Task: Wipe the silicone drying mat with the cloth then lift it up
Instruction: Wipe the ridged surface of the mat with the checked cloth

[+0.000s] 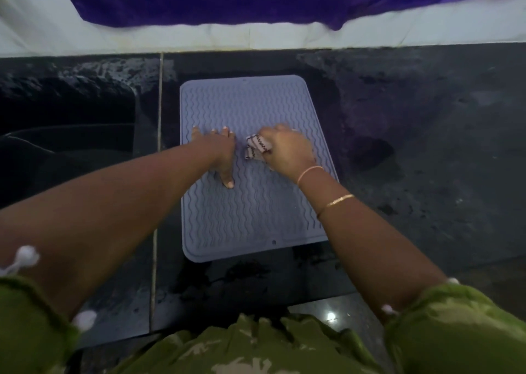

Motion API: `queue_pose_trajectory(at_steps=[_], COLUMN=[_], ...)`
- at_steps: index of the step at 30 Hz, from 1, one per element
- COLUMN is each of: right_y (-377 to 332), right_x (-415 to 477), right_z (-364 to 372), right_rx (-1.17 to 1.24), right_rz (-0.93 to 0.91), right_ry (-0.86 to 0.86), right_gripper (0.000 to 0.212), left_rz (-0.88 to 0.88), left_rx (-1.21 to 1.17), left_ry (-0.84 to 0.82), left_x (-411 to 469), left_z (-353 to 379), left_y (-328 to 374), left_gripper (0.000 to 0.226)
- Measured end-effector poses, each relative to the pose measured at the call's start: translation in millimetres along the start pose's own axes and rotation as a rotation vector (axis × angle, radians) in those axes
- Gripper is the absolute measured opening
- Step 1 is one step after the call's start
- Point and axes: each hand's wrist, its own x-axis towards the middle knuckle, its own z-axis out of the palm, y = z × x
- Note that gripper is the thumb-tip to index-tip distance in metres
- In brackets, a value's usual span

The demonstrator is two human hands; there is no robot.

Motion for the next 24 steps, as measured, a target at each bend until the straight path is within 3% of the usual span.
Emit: queue_pose_trajectory(at_steps=[3, 6, 10, 13, 17, 20, 22, 24], right_y=[-5.5, -5.2, 2.5, 13.9, 23.1, 20.9, 24.8, 28.3], right_x=[-42.9, -88.7, -115.8, -116.1, -86.9, -47.0, -10.7, 27.3], right_z=[-5.5, -4.7, -9.7, -16.8, -36.7, -56.4, -63.0, -68.2], right_rx=[0.175, 0.168, 0.263, 0.516, 1.009, 1.351, 1.312, 1.103], right_rz=[-0.068, -0.177, -0.121, -0.023, 0.213, 0.354, 0.394, 0.356], right_ry=[-0.167, -0.262, -0.443, -0.538, -0.231, -0.055, 0.041, 0.149], right_gripper=[0.018, 0.015, 0.016, 0.016, 0.025, 0.026, 0.027, 0.027], left_rz=[0.012, 0.016, 0.033, 0.05, 0.102, 0.088, 0.067, 0.064], left_rx=[0.009, -0.015, -0.059, -0.067, 0.017, -0.116, -0.189, -0.161], left_ry=[-0.008, -0.015, 0.01, 0.016, -0.005, -0.081, -0.045, -0.006], left_x=[0.6, 2.1, 1.6, 0.9, 1.1, 8.2, 13.0, 15.3], left_z=[0.0, 1.3, 5.1, 4.6, -1.9, -11.1, -15.7, -17.0], left_y=[-0.9, -3.9, -7.0, -9.1, -10.9, -7.7, -0.7, 7.3], left_gripper=[0.129, 0.131, 0.133, 0.136, 0.135, 0.134, 0.135, 0.138])
